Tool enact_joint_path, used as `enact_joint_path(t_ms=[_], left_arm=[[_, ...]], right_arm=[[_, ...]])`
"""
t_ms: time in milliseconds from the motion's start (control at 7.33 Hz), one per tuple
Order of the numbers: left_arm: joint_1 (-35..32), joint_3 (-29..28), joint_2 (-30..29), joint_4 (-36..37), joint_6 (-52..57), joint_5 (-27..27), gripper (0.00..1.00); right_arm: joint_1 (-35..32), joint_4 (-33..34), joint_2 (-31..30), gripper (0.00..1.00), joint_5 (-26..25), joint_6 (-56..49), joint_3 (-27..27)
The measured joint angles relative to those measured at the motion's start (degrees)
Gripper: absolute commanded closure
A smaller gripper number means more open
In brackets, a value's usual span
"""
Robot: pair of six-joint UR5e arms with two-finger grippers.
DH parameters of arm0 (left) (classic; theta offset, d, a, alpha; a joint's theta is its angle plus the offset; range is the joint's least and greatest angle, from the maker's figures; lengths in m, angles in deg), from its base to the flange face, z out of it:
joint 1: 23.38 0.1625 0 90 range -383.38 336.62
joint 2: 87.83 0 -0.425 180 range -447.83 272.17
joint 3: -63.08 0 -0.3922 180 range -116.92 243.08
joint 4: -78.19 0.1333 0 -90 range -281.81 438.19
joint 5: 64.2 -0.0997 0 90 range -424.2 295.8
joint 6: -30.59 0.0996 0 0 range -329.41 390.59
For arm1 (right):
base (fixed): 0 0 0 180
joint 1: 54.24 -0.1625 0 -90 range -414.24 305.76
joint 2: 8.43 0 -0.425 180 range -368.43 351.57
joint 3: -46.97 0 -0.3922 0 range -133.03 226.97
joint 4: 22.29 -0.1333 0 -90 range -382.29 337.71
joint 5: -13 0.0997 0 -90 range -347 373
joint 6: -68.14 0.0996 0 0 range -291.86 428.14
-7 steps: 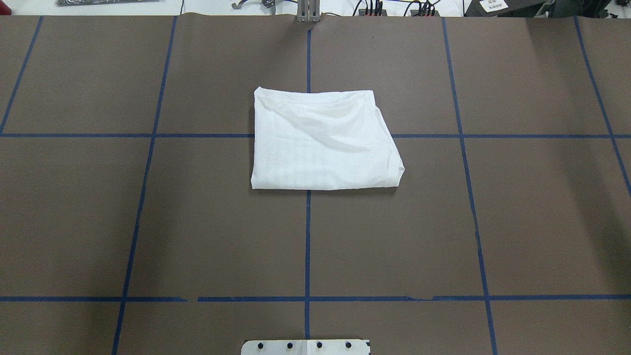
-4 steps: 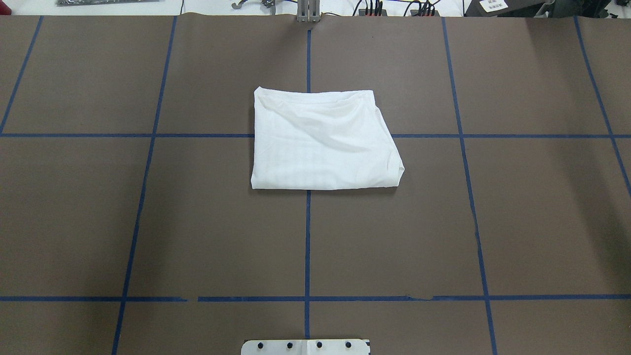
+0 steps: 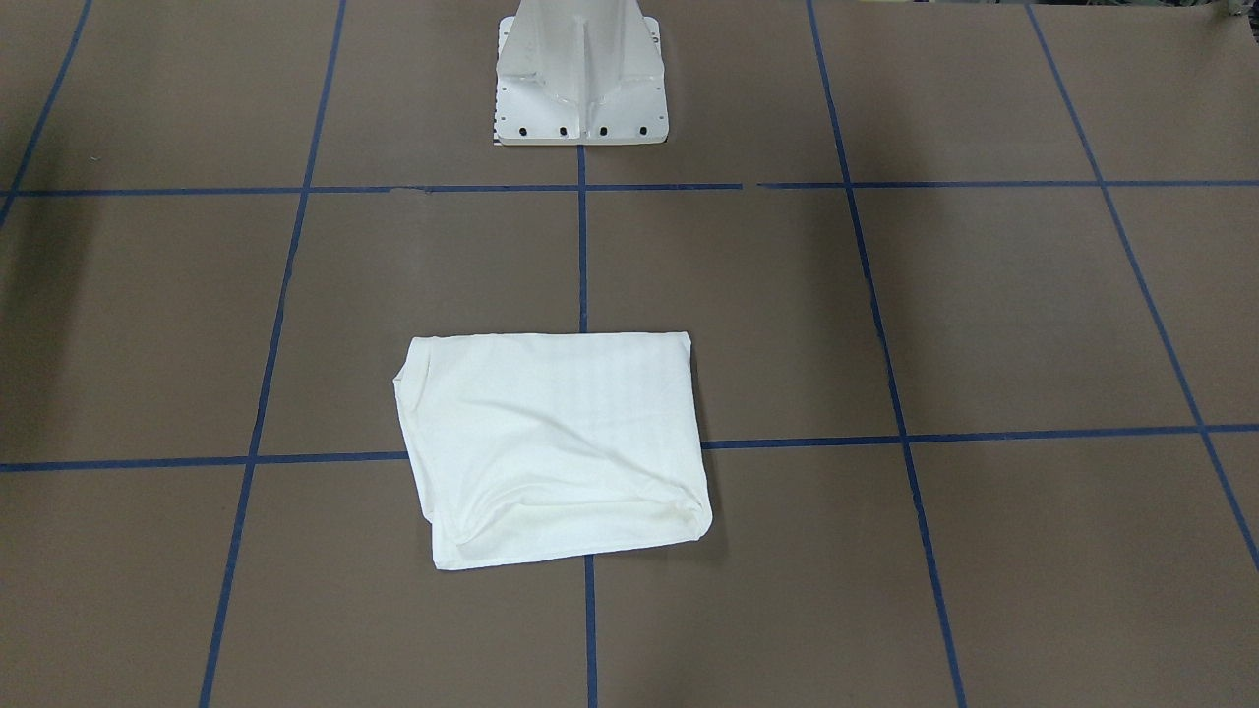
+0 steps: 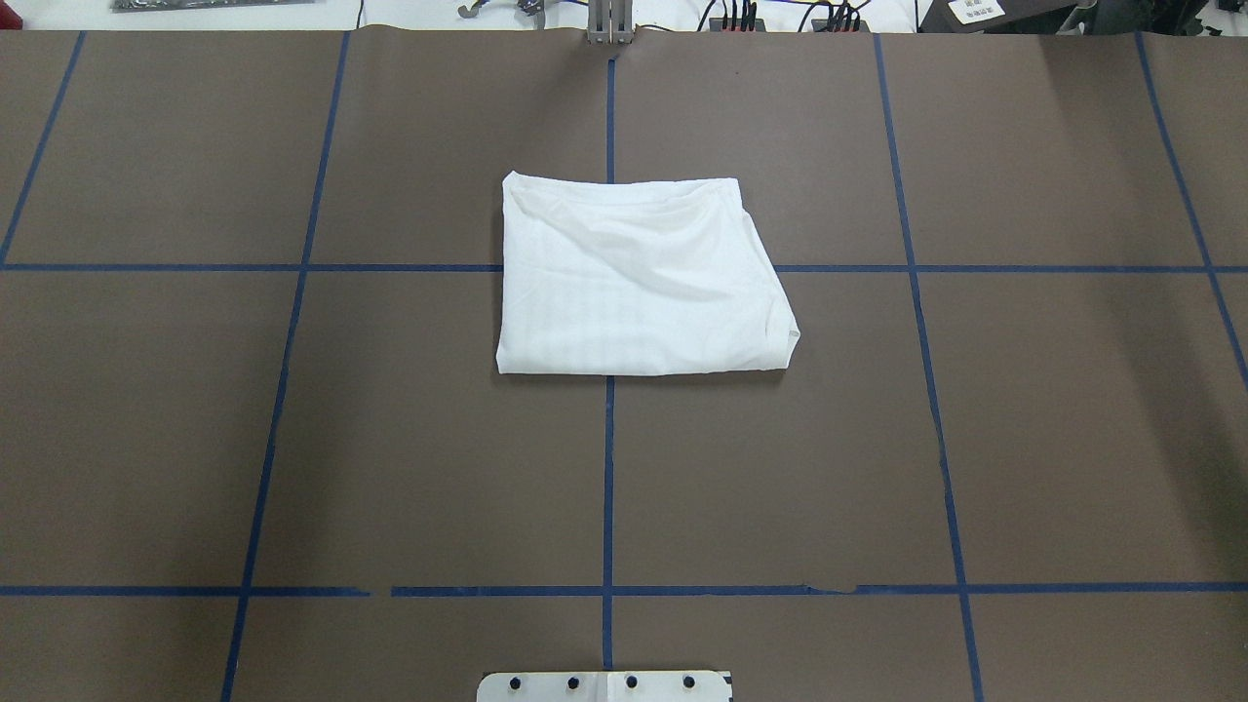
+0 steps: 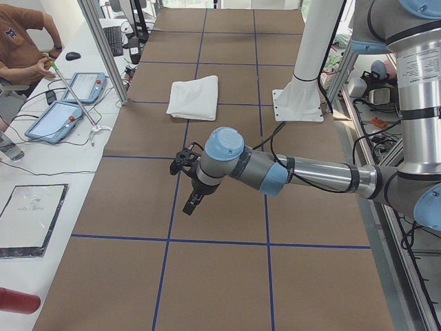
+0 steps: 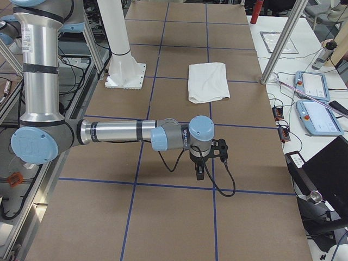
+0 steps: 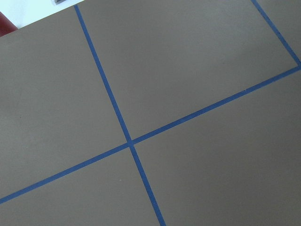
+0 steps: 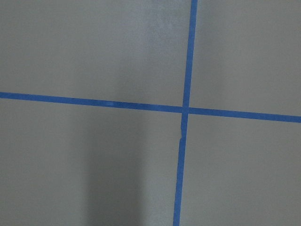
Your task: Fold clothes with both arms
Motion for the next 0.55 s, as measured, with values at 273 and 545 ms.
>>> enact_joint_path(t_ms=[273, 545], left_arm=[[0.0, -0.23, 0.05, -0.06, 0.0, -0.01, 0.0], [0.02, -0.46, 0.04, -0.1, 0.02, -0.04, 0.0]], right_arm=[[-0.04, -0.04, -0.02, 0.0, 0.18, 0.02, -0.44], [-0.08, -0.02, 0.0, 0.0, 0.33, -0.01, -1.0]])
